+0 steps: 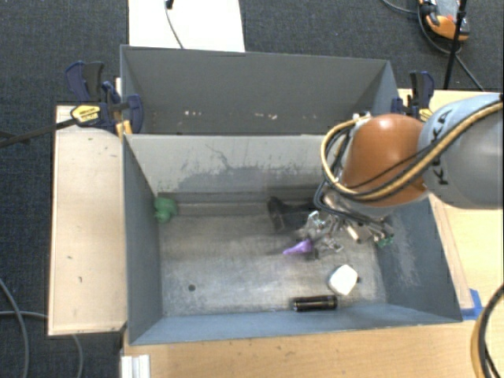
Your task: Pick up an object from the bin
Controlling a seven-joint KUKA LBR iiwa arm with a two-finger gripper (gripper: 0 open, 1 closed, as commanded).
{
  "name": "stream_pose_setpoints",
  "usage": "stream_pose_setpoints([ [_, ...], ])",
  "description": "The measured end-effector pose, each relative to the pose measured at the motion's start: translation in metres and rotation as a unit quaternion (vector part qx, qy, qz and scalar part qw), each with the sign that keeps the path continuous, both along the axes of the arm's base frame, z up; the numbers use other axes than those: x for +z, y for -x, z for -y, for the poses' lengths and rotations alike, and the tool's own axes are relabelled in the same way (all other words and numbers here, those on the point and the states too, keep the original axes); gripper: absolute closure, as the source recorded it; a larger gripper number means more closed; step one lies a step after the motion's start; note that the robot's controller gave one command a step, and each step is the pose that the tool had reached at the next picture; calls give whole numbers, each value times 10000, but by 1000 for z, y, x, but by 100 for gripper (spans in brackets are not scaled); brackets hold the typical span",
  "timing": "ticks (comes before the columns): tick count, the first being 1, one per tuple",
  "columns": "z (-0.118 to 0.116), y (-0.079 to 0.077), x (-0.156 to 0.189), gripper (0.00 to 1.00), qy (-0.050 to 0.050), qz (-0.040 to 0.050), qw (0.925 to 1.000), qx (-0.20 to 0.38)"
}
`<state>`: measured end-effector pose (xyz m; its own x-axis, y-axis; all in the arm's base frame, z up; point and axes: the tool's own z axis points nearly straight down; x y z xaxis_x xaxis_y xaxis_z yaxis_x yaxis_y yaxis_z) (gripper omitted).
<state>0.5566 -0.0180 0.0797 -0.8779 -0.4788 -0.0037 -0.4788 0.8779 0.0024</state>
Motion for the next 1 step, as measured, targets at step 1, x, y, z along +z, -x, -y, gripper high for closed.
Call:
stream_pose_setpoints([
  [1,-6,7,32,100,19,30,9998,205],
])
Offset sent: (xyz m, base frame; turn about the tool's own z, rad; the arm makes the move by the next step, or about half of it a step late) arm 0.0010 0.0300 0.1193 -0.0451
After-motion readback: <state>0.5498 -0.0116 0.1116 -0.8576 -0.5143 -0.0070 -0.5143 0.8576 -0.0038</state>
